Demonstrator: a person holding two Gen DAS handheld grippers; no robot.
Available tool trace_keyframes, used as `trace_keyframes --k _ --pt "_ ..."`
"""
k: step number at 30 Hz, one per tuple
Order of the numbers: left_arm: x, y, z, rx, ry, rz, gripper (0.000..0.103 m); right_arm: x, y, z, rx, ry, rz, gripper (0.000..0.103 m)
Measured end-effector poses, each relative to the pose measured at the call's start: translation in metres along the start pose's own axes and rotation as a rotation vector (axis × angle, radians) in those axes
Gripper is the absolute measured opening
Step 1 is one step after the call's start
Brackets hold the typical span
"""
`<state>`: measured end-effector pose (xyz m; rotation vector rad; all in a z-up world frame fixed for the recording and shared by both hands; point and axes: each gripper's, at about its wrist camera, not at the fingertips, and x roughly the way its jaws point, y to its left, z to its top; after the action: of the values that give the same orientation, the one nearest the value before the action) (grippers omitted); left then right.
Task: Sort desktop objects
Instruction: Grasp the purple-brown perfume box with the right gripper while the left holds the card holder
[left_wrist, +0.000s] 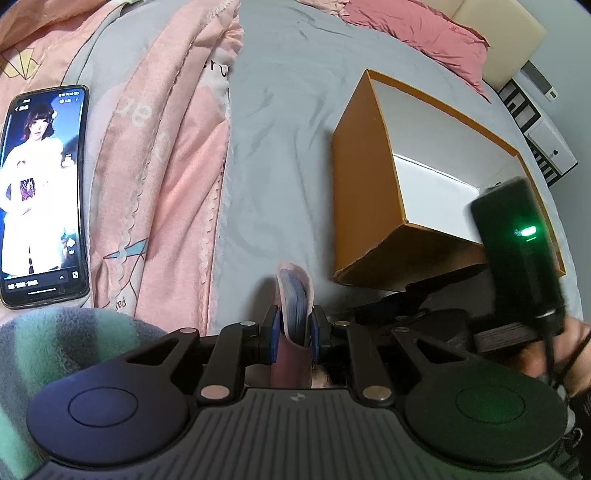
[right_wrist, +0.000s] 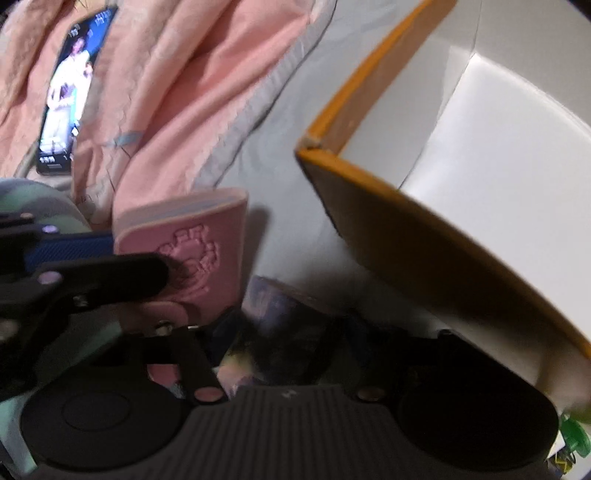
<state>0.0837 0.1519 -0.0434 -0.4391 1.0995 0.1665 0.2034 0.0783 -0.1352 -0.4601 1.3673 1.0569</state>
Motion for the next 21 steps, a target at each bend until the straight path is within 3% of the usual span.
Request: trace_keyframes --k 2,8,15,21 --pt "-0.001 -0.001 0.000 0.003 -0.002 0.002 0.018 -0.011 -0.004 0.000 0.032 -0.014 0.028 0.038" --pt "-0.002 0.000 -0.001 0.006 -0.006 0.001 0.019 -0.030 -0.003 -0.006 0.041 -0.007 0.147 0.030" --pt "-0.004 0.001 -0.001 0.006 -0.008 -0.002 0.019 -0.013 0.008 -0.015 0.043 -0.035 0.071 0.029" --pt "-0.008 -0.004 0.002 -0.011 -0.060 -0.040 0.018 -0.050 0.016 -0.023 0.017 -0.164 -0.033 0.024"
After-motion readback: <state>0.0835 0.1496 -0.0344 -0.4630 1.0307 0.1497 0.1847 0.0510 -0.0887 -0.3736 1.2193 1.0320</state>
